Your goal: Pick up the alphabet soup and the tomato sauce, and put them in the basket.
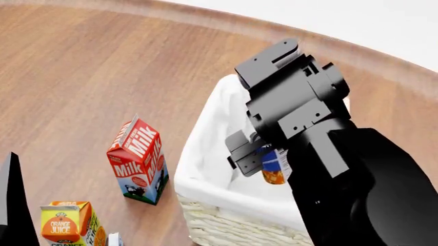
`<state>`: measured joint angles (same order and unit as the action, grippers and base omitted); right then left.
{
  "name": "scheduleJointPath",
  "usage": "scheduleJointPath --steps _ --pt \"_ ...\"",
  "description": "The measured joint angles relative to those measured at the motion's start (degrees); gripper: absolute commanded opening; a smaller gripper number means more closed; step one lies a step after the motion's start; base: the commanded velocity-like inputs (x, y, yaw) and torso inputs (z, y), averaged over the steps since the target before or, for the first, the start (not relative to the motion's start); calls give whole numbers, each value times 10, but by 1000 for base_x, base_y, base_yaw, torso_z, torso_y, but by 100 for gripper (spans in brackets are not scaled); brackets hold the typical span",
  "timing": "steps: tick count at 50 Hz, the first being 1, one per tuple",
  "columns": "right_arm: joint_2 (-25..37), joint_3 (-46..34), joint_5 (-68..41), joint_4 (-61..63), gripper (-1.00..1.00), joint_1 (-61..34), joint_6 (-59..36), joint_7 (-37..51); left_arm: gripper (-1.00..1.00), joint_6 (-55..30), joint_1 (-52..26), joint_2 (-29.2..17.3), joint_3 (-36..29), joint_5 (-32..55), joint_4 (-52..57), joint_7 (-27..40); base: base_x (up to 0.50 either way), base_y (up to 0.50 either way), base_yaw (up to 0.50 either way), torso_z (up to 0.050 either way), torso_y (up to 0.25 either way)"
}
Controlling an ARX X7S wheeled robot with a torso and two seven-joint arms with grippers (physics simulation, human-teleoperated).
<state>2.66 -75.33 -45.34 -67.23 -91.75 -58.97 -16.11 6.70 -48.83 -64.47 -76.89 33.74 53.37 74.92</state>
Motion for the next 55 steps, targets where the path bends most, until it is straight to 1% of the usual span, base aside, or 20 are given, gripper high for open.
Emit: scheduleJointPath --steps 11,25,55 --pt "-17 -1 6 -38 -100 8 27 -11 100 5 3 -2 1 -1 -3 -1 0 0 0 0 0" --pt "-24 0 8 -64 -100 12 46 -7 100 10 7 -5 4 0 -7 -2 0 0 0 1 1" --pt "-26 -6 -7 -68 -100 32 66 15 100 14 11 -9 9 1 -11 -4 0 0 0 0 1"
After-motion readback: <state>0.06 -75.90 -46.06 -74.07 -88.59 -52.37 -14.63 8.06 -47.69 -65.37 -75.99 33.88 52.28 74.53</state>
